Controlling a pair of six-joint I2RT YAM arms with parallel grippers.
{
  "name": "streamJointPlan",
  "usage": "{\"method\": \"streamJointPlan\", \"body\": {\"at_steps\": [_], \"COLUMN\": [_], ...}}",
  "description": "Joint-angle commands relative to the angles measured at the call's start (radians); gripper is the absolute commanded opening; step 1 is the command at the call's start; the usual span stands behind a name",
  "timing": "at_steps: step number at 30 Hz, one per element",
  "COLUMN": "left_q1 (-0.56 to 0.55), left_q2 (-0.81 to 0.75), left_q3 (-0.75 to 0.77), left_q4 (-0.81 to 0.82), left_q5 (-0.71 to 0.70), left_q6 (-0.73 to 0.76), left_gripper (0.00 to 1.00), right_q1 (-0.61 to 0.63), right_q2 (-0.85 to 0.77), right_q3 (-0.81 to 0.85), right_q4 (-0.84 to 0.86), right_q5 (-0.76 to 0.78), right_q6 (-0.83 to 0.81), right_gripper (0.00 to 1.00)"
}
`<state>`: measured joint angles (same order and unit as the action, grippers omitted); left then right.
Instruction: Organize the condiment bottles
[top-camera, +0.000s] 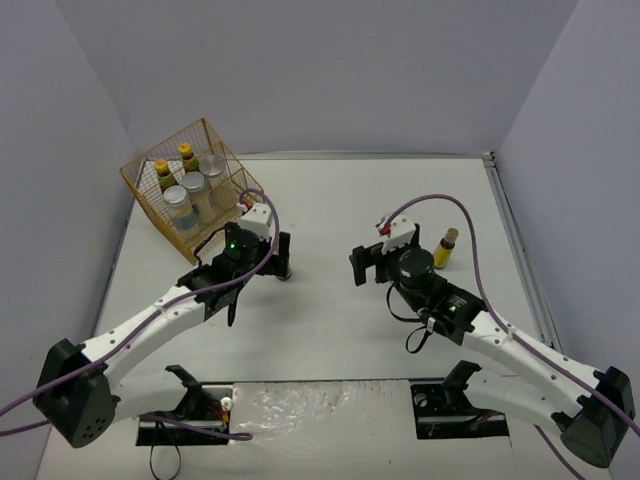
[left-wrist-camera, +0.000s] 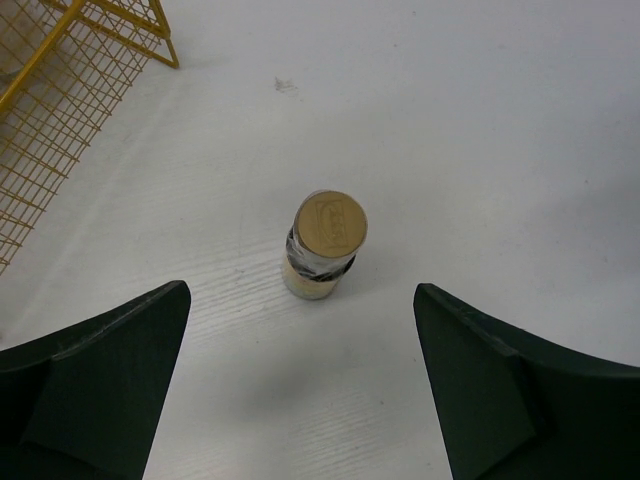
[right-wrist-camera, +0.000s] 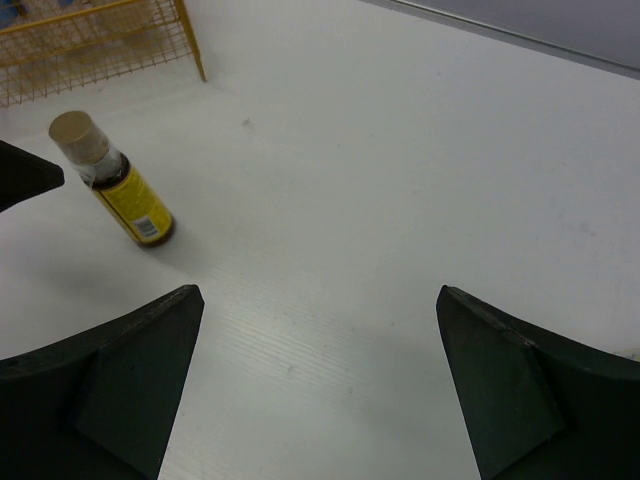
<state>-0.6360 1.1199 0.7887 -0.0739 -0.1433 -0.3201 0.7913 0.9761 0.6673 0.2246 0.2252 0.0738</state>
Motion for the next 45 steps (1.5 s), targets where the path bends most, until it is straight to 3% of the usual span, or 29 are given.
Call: {"method": "streamJointPlan", "body": {"at_steps": [1, 10, 19, 24, 32, 45], "left_q1": [-0.037, -0.058, -0.067, -0.065, 0.028, 0.278], "left_q2": [0.065, 0.195, 0.217, 0.194, 0.171, 0.331], "left_q3": [0.066, 0.085, 0.107, 0.137, 0.343, 0.622], "left_q4": [0.167, 0.261, 0.262, 0.234, 0.107, 0.080], "left_q5": [-0.146, -0.187, -0.191, -0.216, -0.320, -0.275], "left_q6": [-0.008, -0.022, -0.035, -0.033, 0.006, 0.009], "left_gripper": [0.89, 0.65, 0.20, 0.04, 0.00, 0.00], "right_q1": [-0.024, -0.053, -0.057, -0.057, -0.058, -0.060], "right_q2": [-0.126, -0.209, -0.221, -0.224, -0.238, -0.257], "right_q3": [-0.035, -0.064, -0.074, -0.075, -0.072, -0.069], "right_q4": [-0.017, -0.021, -0.019, -0.018, -0.020, -0.030], "right_q5": [0.097, 0.084, 0.080, 0.077, 0.077, 0.049], "right_q6": [0.054, 0.046, 0.043, 0.044, 0.045, 0.069], "right_gripper": [1.00, 1.00, 1.00, 1.00, 1.00, 1.00]}}
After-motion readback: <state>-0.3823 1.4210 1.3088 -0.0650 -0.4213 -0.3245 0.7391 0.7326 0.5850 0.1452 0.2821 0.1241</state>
